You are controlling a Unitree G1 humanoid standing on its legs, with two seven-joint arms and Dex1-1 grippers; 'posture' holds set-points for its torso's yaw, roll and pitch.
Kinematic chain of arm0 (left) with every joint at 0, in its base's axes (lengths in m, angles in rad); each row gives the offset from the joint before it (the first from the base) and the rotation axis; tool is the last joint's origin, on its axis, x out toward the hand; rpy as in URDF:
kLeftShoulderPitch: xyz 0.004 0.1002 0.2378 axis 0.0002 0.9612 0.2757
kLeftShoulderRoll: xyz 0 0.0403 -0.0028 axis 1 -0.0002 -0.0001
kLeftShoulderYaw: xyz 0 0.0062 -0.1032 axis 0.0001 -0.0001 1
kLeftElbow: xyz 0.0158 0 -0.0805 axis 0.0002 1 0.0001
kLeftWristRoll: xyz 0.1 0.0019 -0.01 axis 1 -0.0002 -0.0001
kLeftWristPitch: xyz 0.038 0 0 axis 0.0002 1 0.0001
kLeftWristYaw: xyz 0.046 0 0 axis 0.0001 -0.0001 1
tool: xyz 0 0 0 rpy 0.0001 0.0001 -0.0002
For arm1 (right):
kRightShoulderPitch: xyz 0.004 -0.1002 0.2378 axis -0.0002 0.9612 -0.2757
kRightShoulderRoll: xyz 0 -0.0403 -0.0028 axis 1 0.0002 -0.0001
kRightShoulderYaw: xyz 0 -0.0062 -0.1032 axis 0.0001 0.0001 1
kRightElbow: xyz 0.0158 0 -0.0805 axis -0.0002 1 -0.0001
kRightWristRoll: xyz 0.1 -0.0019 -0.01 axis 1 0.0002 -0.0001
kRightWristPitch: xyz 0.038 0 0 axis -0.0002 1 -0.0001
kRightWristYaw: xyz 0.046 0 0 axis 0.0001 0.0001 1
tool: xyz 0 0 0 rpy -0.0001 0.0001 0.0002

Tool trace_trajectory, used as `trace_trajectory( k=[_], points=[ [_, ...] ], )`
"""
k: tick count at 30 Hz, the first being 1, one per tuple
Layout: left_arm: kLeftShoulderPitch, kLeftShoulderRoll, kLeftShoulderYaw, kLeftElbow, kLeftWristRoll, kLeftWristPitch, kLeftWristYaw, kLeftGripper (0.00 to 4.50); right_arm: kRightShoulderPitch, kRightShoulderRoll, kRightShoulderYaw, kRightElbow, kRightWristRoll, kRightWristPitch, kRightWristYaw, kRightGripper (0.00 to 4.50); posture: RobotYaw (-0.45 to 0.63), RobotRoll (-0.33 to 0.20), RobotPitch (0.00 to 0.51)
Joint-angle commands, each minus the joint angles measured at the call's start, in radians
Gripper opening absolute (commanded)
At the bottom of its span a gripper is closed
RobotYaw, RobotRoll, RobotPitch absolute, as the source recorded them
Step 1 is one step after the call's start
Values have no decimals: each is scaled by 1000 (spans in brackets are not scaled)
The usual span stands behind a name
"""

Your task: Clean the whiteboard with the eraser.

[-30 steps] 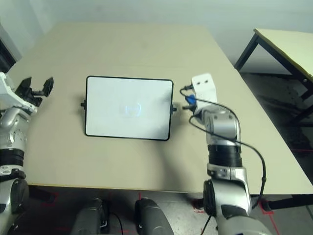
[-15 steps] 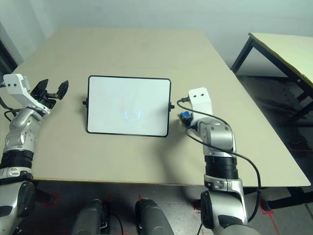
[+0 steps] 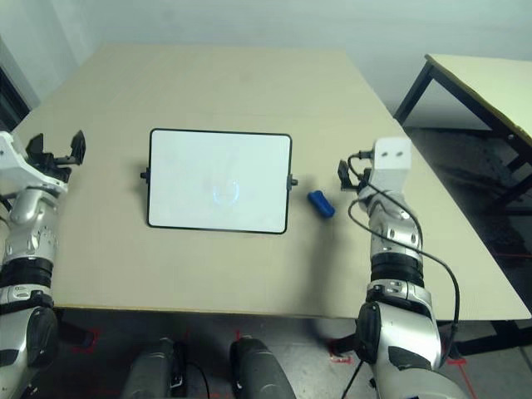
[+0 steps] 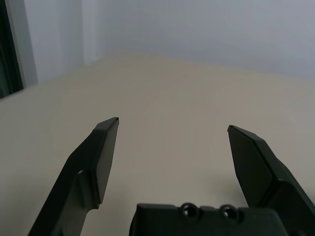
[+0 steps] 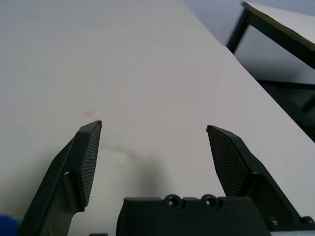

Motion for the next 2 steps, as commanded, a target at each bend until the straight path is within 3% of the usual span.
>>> trace_trajectory(
  k=[1,2],
  points=[
    [5,12,6,63,7,-10,-6,4500,-12,-42,26,78,-51,-59,-126,4456,-120,0,89],
    [3,15,3,79,10,-13,-8,4500,-10,-46,18,86,-51,-39,-177,4456,-117,0,84]
  ],
)
